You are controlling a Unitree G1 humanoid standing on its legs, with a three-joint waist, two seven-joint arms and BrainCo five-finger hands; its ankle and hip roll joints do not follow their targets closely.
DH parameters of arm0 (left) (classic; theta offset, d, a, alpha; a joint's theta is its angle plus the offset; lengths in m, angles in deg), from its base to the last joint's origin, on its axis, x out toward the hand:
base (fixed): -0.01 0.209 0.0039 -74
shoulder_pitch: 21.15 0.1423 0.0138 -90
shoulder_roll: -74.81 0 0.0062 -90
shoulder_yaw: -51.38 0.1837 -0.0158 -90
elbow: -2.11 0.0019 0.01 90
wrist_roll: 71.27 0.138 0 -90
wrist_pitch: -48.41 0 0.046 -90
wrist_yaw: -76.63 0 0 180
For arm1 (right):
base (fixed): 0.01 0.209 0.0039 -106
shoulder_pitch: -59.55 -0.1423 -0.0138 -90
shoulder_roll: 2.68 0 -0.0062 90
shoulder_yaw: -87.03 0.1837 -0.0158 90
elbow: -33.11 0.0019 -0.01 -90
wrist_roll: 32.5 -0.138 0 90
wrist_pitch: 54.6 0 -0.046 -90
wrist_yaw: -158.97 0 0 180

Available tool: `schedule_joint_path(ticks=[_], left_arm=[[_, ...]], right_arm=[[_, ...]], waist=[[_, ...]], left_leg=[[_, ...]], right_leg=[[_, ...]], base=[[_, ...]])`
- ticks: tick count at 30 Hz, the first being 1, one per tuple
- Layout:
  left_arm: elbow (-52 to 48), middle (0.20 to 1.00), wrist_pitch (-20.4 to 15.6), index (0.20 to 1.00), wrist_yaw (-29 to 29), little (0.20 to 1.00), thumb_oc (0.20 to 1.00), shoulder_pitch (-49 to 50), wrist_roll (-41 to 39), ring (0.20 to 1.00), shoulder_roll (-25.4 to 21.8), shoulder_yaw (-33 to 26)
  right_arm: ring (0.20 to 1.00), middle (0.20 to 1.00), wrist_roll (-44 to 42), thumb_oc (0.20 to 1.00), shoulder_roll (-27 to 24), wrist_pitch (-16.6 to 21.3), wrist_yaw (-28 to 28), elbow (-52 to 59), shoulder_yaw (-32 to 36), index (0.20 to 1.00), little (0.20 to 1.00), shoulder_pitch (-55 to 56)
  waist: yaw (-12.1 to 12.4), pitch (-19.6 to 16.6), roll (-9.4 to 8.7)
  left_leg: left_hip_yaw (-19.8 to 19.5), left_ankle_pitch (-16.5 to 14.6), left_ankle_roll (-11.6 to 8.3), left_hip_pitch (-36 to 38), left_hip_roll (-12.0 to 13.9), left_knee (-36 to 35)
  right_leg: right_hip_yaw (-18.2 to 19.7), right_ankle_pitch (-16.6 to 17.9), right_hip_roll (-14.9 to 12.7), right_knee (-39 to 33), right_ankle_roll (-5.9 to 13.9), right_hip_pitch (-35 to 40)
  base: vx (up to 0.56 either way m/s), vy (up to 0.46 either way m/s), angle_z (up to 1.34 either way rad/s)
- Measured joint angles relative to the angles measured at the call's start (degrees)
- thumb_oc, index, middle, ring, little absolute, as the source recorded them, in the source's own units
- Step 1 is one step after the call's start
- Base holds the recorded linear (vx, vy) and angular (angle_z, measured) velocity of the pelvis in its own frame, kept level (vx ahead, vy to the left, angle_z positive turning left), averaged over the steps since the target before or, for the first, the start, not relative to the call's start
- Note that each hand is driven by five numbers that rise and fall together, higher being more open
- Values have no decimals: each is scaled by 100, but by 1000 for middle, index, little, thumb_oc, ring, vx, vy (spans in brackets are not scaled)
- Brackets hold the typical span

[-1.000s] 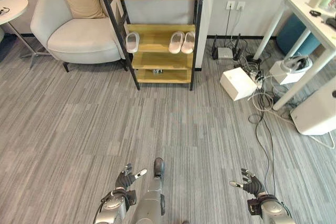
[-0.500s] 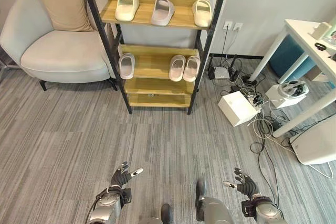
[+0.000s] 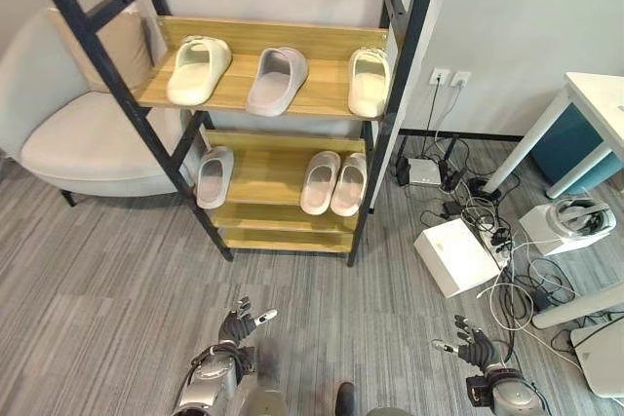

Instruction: Arrange the slippers neatly on the shoe rack.

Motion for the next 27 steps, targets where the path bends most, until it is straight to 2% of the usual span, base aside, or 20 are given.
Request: schedule_joint_path(ticks=[2, 3, 4, 5, 6, 8, 9, 10, 11, 13, 14, 17, 19, 20, 21, 22, 23, 25, 26, 27], left_arm=[[-6, 1000, 1, 1000, 0, 1000, 1000, -48, 0, 1000, 24, 56], [-26, 1000, -39, 1000, 10, 1000, 1000, -63, 1, 1000, 24, 111], [-28, 1000, -45, 1000, -1, 1000, 1000, -115, -1, 1000, -61, 95], [-2, 1000, -55, 1000, -2, 1000, 1000, -167, -1, 1000, -169, 79], [4, 1000, -47, 1000, -12, 1000, 1000, -175, -2, 1000, -210, 94], [-7, 1000, -43, 1000, -42, 1000, 1000, -182, -6, 1000, -253, 91], [-6, 1000, -42, 1000, -50, 1000, 1000, -205, -8, 1000, -311, 100], [-23, 1000, -39, 1000, -56, 1000, 1000, -213, -24, 1000, -343, 102], [-35, 1000, -41, 1000, -58, 1000, 1000, -184, -45, 1000, -378, 98], [-54, 1000, -32, 1000, -58, 1000, 1000, -81, -45, 1000, -435, 97], [-125, 1000, -32, 1000, -56, 1000, 1000, -10, -44, 1000, -441, 92], [-188, 1000, -27, 1000, -50, 1000, 1000, -1, -45, 1000, -404, 94], [-196, 1000, -21, 1000, -45, 1000, 1000, 1, -45, 1000, -333, 91], [-215, 1000, -21, 1000, -44, 1000, 1000, 1, -44, 1000, -326, 92], [-226, 1000, -21, 1000, -33, 1000, 1000, -4, -42, 1000, -300, 87], [-230, 1000, -29, 1000, -17, 1000, 1000, 44, -42, 1000, -304, 154], [-236, 1000, -32, 1000, 22, 1000, 1000, -28, -48, 1000, -335, 210], [-246, 1000, -32, 1000, 34, 1000, 1000, -51, -48, 1000, -223, 230], [-222, 1000, -25, 1000, 53, 1000, 1000, -40, -49, 1000, -185, 231], [-212, 1000, -17, 1000, 71, 1000, 1000, -27, -49, 1000, -185, 223]], right_arm=[[1000, 1000, 5, 1000, -32, -11, 5, 41, 51, 1000, 1000, 22], [1000, 1000, 3, 1000, -29, -16, 1, 133, 52, 1000, 1000, 160], [1000, 1000, 3, 1000, 113, -40, -16, 193, 9, 1000, 1000, 225], [1000, 1000, 2, 1000, 260, -40, -19, 192, 9, 1000, 1000, 206], [1000, 1000, 2, 1000, 289, -41, -21, 200, 9, 1000, 1000, 245], [1000, 1000, -4, 1000, 286, -24, -19, 223, 24, 1000, 1000, 317], [1000, 1000, -4, 1000, 293, -27, -20, 219, 20, 1000, 1000, 310], [1000, 1000, -4, 1000, 293, -23, -21, 224, 23, 1000, 1000, 307], [1000, 1000, -4, 1000, 314, -22, -27, 218, 13, 1000, 1000, 283], [1000, 1000, -4, 1000, 337, -24, -53, 219, 13, 1000, 1000, 232], [1000, 1000, -5, 1000, 339, -24, -57, 219, 14, 1000, 1000, 228], [1000, 1000, -10, 1000, 349, -28, -63, 210, 18, 1000, 1000, 200], [1000, 1000, -12, 1000, 375, -27, -63, 212, 16, 1000, 1000, 206], [1000, 1000, -13, 1000, 375, -28, -61, 211, 16, 1000, 1000, 223], [1000, 1000, -41, 1000, 376, -23, -60, 185, 19, 1000, 1000, 287], [1000, 1000, -127, 1000, 400, -29, -67, 112, 1, 1000, 1000, 460], [1000, 1000, -127, 1000, 377, -27, -73, -85, 1, 1000, 1000, 421], [1000, 1000, -128, 1000, 137, -28, -66, -231, 6, 1000, 1000, 299], [1000, 1000, -128, 1000, 25, -21, -64, -209, 22, 1000, 1000, 231], [1000, 1000, -130, 1000, -21, -20, -65, -215, 48, 1000, 1000, 157]], waist=[[-47, -41, 47], [-90, -142, 110], [-151, -108, 41], [-95, -49, -56], [-105, -47, -85], [-77, -71, -176], [-28, -55, -195], [-2, -35, -221], [55, 6, -234], [77, 100, -177], [82, 105, -164], [37, 131, -134], [-13, 85, -202], [-33, 70, -225], [-73, 73, -227], [-103, 41, -219], [50, 115, -365], [165, 152, -352], [145, 157, -246], [120, 123, -192]], left_leg=[[69, 151, 96, 235, -203, 1], [309, 285, 240, 430, -379, -5], [442, 634, 570, 548, -570, -4], [496, 453, 733, 615, -660, -4], [485, 395, 763, 636, -700, 0], [483, 240, 836, 648, -864, -2], [492, 194, 835, 636, -947, -1], [517, 128, 892, 682, -1027, 0], [537, 72, 958, 784, -1056, -4], [552, -84, 1051, 1016, -1044, -42], [558, -118, 1046, 1040, -1053, -44], [488, -147, 1006, 1058, -1045, -43], [421, -219, 888, 1166, -1046, -42], [368, -237, 860, 1204, -1048, -39], [257, -280, 727, 1280, -1028, 4], [99, -498, 211, 1283, -877, 504], [-8, -629, 19, 794, -913, 1788], [-288, -738, -90, 12, -801, 3170], [-339, -772, -81, -117, -651, 3150], [-221, -726, -112, -73, -388, 2554]], right_leg=[[27, -167, -117, 1, 87, 176], [92, -291, -276, 9, 244, 272], [161, -426, -497, 331, 500, 228], [190, -520, -657, 989, 607, -67], [198, -654, -754, 1366, 762, -274], [205, -846, -1058, 1476, 957, -505], [224, -846, -1240, 1566, 979, -679], [333, -680, -1389, 1572, 1181, -865], [329, -434, -1479, 1847, 1244, -1008], [328, -449, -1456, 2502, 1310, -1322], [329, -486, -1411, 2520, 1290, -1482], [206, -404, -1170, 1588, 1172, -1649], [46, 62, -923, 592, 992, -1621], [46, 152, -867, 487, 954, -1576], [158, 210, -709, 506, 868, -1419], [244, 16, -438, 660, 430, -1037], [260, 156, -499, 513, 88, -867], [204, 130, -453, 499, 0, -792], [137, 175, -402, 430, 55, -707], [77, 175, -315, 220, 78, -606]], base=[[155, 205, -29], [155, 280, -15], [138, 266, -23], [168, 352, -18], [72, 179, -8], [47, 130, 8], [46, 125, 12], [75, 153, 3], [79, 91, -8], [105, 55, -10], [171, -4, 3], [166, -56, 10], [171, -105, 17], [160, -170, 37], [85, -204, 73], [1, -117, 84], [-22, -72, 62], [80, 63, 9], [166, 134, 16], [173, 160, 18]])
